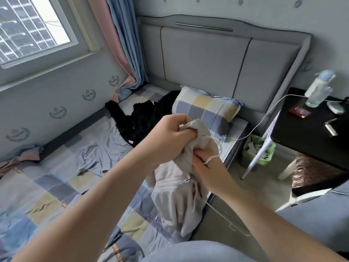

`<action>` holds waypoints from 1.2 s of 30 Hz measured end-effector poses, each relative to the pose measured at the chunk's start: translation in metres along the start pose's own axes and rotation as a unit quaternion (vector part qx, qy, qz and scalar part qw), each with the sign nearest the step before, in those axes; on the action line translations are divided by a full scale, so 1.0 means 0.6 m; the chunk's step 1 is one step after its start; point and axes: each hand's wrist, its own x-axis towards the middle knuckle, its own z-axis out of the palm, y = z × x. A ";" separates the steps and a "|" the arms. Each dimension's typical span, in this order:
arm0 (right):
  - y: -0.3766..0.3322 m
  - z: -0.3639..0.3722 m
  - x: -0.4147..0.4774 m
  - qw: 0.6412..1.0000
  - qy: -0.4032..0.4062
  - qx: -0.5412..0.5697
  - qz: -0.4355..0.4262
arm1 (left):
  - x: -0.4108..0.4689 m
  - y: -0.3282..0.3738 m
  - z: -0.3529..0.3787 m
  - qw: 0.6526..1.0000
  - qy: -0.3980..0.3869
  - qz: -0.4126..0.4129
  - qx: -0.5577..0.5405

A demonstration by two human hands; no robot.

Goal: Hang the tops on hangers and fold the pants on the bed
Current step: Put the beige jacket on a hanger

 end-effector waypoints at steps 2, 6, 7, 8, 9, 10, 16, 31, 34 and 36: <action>0.000 -0.011 -0.009 0.993 0.034 0.106 -0.049 | -0.006 -0.008 0.005 0.999 -0.008 0.000 0.036; -0.006 -0.019 -0.013 0.978 0.027 0.199 -0.056 | -0.011 -0.025 0.015 0.998 -0.054 -0.023 0.027; -0.003 -0.013 -0.009 0.979 0.032 0.195 -0.042 | -0.012 -0.028 0.020 0.996 -0.080 -0.025 0.026; -0.001 -0.009 -0.006 0.980 0.038 0.194 -0.027 | -0.013 -0.029 0.024 0.993 -0.106 -0.022 0.034; 0.001 -0.007 -0.006 0.978 0.035 0.207 -0.016 | -0.015 -0.031 0.025 0.991 -0.124 -0.011 0.058; 0.002 -0.008 -0.008 0.974 0.030 0.223 -0.014 | -0.016 -0.034 0.022 0.987 -0.118 0.019 0.104; -0.005 -0.059 -0.003 0.984 -0.009 0.177 -0.003 | 0.006 -0.065 -0.037 0.890 -0.036 0.184 0.415; -0.002 -0.012 0.024 0.996 0.069 0.037 -0.034 | -0.006 -0.119 0.046 0.888 -0.132 0.211 0.387; 0.013 -0.029 0.018 0.989 0.129 -0.018 -0.067 | 0.001 -0.146 0.044 0.932 -0.087 0.169 0.310; 0.030 -0.038 0.006 0.972 0.207 -0.062 -0.093 | 0.004 -0.159 0.040 0.955 -0.015 0.157 0.250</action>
